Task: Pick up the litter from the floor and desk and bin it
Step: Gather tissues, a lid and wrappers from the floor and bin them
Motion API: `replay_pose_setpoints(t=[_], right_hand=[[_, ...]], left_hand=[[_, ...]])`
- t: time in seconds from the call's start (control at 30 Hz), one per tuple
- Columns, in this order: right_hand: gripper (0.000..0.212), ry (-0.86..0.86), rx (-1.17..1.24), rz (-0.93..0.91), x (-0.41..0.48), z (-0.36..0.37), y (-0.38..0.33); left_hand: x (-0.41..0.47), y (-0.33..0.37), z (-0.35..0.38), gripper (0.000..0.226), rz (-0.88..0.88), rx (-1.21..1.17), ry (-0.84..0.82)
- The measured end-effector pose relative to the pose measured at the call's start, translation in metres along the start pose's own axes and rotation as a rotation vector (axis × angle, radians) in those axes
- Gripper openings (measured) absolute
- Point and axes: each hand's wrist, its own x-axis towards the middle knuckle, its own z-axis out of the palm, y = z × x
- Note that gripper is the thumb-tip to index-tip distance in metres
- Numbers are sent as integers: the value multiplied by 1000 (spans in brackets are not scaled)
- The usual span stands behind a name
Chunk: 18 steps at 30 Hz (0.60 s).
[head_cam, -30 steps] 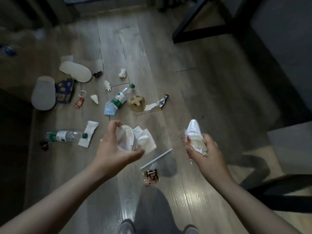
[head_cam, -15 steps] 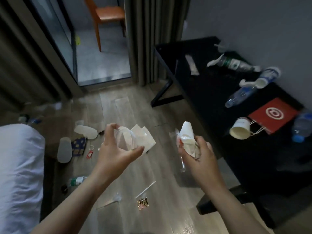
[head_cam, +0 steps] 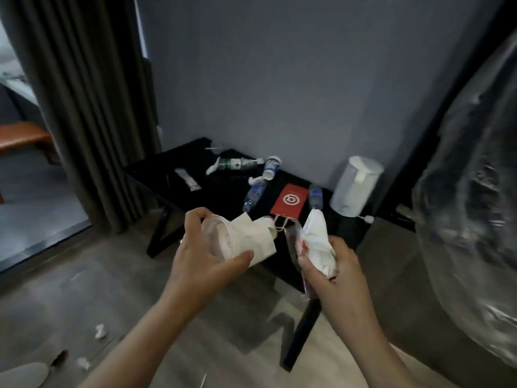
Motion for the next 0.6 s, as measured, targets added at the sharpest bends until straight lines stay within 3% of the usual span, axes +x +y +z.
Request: replay_pose_setpoints(t=[0.33, 0.6], right_hand=[[49, 483, -82, 72, -89, -201, 24], [31, 769, -162, 192, -230, -383, 65]], left_hand=[[-63, 136, 133, 72, 317, -159, -297], [-218, 253, 272, 72, 456, -307, -598]])
